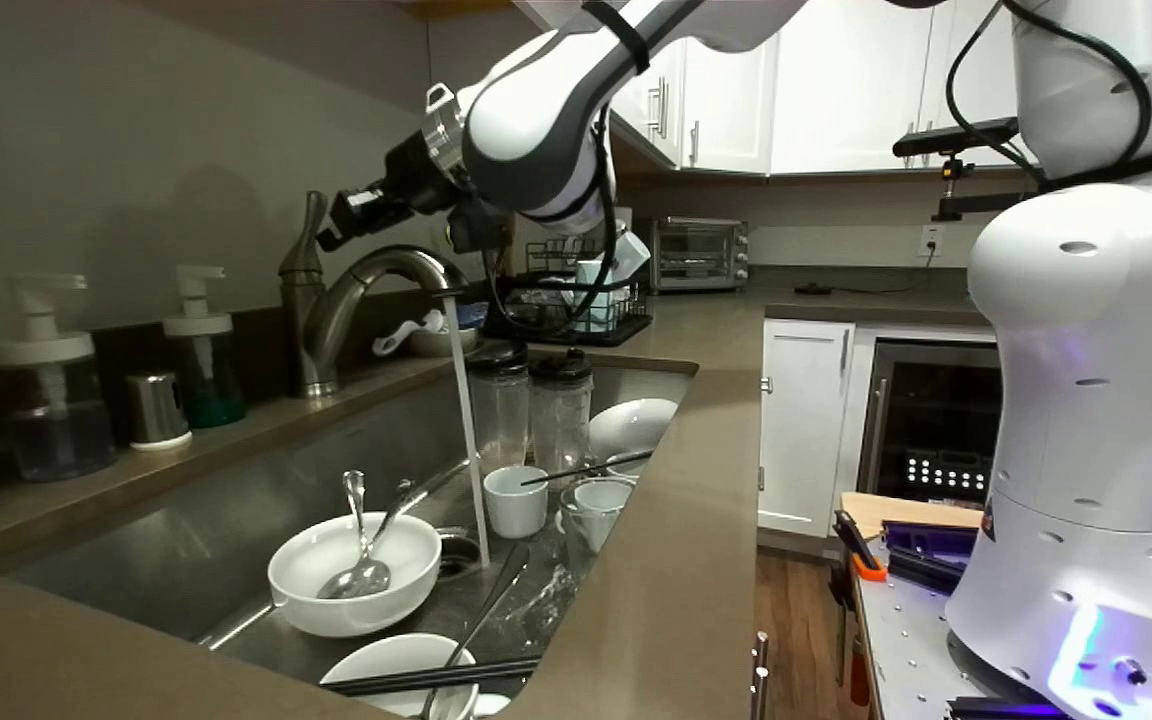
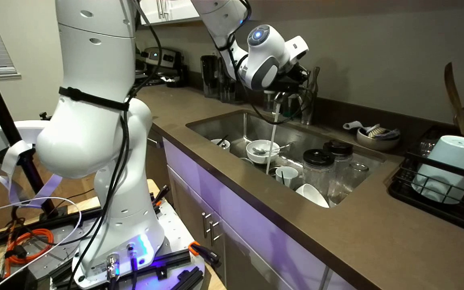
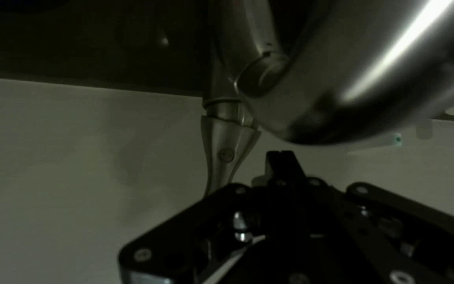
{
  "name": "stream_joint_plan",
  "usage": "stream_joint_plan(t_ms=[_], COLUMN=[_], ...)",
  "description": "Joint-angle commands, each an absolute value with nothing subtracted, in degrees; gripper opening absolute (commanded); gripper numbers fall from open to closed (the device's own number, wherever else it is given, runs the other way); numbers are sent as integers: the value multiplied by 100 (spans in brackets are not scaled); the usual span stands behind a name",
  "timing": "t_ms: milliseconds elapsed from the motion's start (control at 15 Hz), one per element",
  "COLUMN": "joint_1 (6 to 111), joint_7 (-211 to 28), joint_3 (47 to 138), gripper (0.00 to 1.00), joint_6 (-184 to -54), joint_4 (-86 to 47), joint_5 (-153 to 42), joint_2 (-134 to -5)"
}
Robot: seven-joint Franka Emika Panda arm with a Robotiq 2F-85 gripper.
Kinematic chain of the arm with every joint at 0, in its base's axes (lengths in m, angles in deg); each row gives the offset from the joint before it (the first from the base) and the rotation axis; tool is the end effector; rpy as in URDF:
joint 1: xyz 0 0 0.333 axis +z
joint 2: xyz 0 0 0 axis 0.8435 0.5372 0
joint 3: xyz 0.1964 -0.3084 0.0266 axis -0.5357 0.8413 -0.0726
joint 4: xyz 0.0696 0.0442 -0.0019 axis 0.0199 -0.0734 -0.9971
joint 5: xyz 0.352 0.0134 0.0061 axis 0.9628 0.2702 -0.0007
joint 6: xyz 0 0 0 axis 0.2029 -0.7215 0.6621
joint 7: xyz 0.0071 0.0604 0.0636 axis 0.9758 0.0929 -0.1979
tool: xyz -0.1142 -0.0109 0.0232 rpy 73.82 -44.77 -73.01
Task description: Open the faucet
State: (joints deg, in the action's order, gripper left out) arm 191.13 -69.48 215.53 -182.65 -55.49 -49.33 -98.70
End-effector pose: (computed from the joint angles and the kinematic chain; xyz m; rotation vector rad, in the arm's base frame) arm 0.5727 0.0213 0.5100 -2.6224 -0.2996 -1.5707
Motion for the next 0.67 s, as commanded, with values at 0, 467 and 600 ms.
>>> stream_joint_plan(t_ms=[0, 467, 600], joint_1=[18314, 16408, 15777], joint_7=[-7418, -7864, -7878], joint_3=[20890, 19161, 18599], gripper=[3, 3, 3], joint_6=[-18265, -18265, -18263], joint_4=[-5993, -6292, -6322], joint_5=[-5167, -5598, -5674], joint_2=[-9440, -9354, -9390])
